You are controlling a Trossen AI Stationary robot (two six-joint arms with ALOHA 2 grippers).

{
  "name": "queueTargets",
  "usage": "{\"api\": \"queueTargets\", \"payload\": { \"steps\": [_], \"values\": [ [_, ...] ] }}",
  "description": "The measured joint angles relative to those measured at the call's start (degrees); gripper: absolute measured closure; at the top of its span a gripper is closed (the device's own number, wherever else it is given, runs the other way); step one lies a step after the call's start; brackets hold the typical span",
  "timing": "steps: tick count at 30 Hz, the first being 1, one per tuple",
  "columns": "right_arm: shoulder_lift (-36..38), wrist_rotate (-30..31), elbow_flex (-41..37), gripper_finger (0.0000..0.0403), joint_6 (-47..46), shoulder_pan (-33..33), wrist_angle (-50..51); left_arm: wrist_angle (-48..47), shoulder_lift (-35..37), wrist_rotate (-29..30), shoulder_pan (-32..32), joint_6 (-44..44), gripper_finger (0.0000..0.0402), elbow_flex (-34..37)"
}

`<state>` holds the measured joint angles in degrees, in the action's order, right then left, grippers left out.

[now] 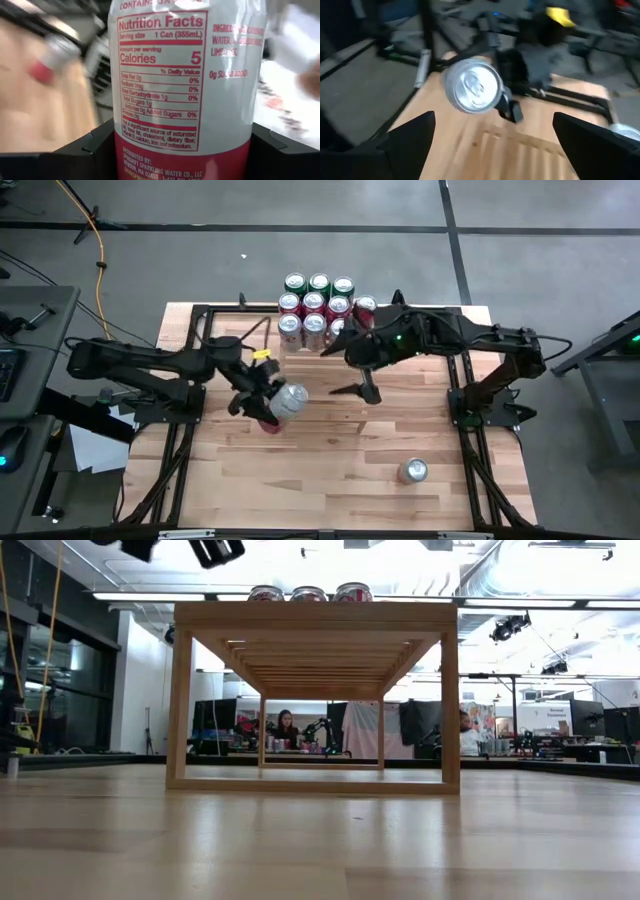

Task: Place canned beverage on shelf
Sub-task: Put the top pink soda can on the shelf

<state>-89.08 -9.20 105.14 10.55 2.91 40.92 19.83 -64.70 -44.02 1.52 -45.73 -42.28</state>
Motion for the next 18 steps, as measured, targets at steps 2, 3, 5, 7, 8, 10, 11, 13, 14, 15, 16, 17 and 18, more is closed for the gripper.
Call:
{"api": "queueTargets", "payload": {
  "steps": [2,3,5,7,8,10,11,13,14,15,16,17,18],
  "values": [
    [-0.62,-2.38,-0.02,0.0014,1.4,0.17,0.1,4.17,-3.05,-4.74,-0.01,-5.06,0.0127,-0.04],
    [-0.96,-3.4,-0.11,0.0014,1.84,0.32,0.59,6.58,-4.99,-5.95,-0.04,-7.33,0.0127,0.0],
    [-1.92,-4.89,-0.02,0.0013,3.02,0.62,-0.04,11.76,-8.18,-7.43,-0.06,-11.28,0.0127,0.09],
    [-3.13,-5.0,-0.02,0.0013,4.92,1.04,0.55,16.8,-11.09,-8.91,0.0,-14.34,0.0127,-0.71],
    [-3.73,-5.03,-0.03,0.0013,5.97,1.31,0.27,18.34,-12.17,-9.02,0.01,-15.55,0.0127,-1.19],
    [-4.96,-6.2,-0.07,0.0013,7.56,1.81,0.52,18.82,-14.2,-11.27,0.08,-16.77,0.0127,-2.02],
    [-5.31,-7.0,-0.08,0.0013,7.8,2.06,0.47,19.18,-15.19,-10.9,0.02,-16.82,0.0127,-2.62],
    [-6.27,-9.16,-0.07,0.0013,7.95,2.46,0.01,18.95,-16.09,-11.95,0.06,-17.03,0.0127,-3.41],
    [-6.54,-9.73,-0.08,0.0013,7.96,2.55,0.14,19.18,-16.38,-11.94,0.04,-16.98,0.0127,-4.04],
    [-7.01,-10.3,-0.09,0.0013,7.96,2.56,0.43,19.44,-16.46,-11.99,0.07,-16.89,0.0127,-4.37],
    [-7.41,-10.93,-0.09,0.0013,7.98,2.54,-0.16,19.57,-16.49,-12.13,0.14,-16.75,0.0127,-4.49],
    [-7.61,-11.0,-0.09,0.0013,7.98,2.64,-0.53,19.44,-16.57,-12.27,0.27,-16.72,0.0127,-4.61],
    [-7.84,-10.98,-0.09,0.0013,7.98,2.78,-0.3,19.12,-16.64,-12.28,0.35,-16.74,0.0127,-4.7]
  ]
}}
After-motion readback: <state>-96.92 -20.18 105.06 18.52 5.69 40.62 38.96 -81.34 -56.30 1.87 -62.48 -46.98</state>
